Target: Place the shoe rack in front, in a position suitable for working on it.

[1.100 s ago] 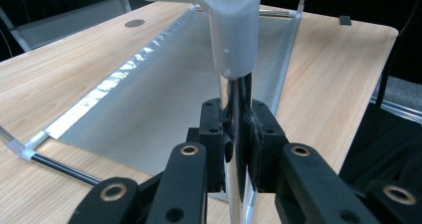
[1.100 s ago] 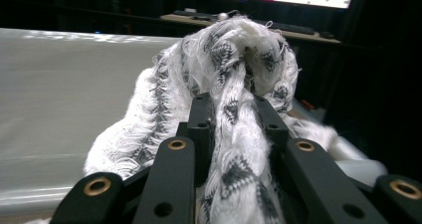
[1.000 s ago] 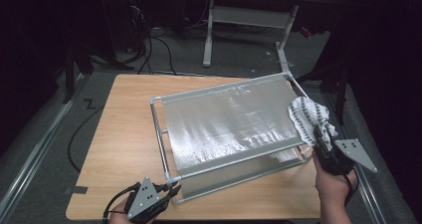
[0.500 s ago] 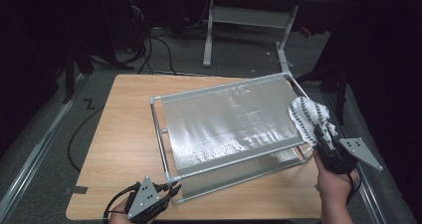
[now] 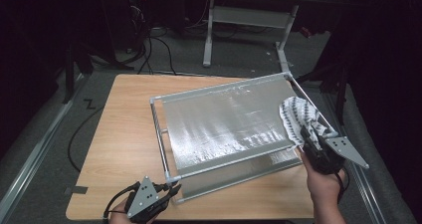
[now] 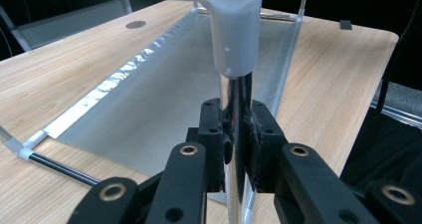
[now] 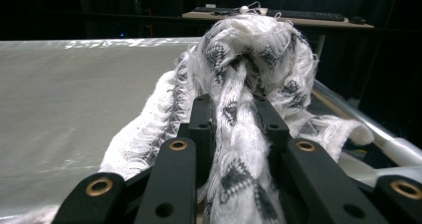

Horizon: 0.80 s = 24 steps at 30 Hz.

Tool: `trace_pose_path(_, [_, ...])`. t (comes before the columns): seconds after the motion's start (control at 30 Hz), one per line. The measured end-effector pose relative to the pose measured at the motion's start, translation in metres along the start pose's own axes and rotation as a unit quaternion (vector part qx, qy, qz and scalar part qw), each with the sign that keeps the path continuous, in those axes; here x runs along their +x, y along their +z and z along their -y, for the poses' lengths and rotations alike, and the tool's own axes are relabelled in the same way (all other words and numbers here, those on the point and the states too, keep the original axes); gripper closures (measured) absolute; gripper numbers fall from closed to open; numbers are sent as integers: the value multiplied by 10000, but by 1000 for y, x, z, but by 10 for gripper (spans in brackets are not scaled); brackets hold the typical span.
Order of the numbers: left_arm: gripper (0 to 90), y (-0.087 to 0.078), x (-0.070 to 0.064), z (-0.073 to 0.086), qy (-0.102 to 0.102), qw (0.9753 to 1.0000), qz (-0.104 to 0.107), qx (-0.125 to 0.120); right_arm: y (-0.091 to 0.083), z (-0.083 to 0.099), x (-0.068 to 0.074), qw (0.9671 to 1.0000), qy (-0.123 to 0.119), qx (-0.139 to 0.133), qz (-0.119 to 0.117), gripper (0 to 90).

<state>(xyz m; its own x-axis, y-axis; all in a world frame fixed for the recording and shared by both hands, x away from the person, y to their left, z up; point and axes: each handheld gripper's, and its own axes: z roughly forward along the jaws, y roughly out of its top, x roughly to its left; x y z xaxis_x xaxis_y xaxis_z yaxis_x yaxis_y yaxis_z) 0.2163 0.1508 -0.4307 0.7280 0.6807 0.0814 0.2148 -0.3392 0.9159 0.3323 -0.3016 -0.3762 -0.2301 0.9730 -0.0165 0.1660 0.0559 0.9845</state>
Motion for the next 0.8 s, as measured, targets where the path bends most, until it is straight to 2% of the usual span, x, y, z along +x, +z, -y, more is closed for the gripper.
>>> trace_pose_path(0.2, [793, 0, 0, 0, -23, 10000, 2, -6, 0, 1, 16, 9997, -91, -1, -212, 736])
trace_pose_path(0.43, [793, 0, 0, 0, -30, 10000, 4, -2, -3, 2, 46, 9979, -181, 6, -626, 729])
trace_pose_path(0.6, [792, 0, 0, 0, -18, 10000, -8, 7, -6, 3, 72, 9942, -255, -3, -1047, 723])
trace_pose_path(0.8, [792, 0, 0, 0, -23, 10000, -10, 6, -11, 4, 104, 9889, -466, -29, -1408, 724])
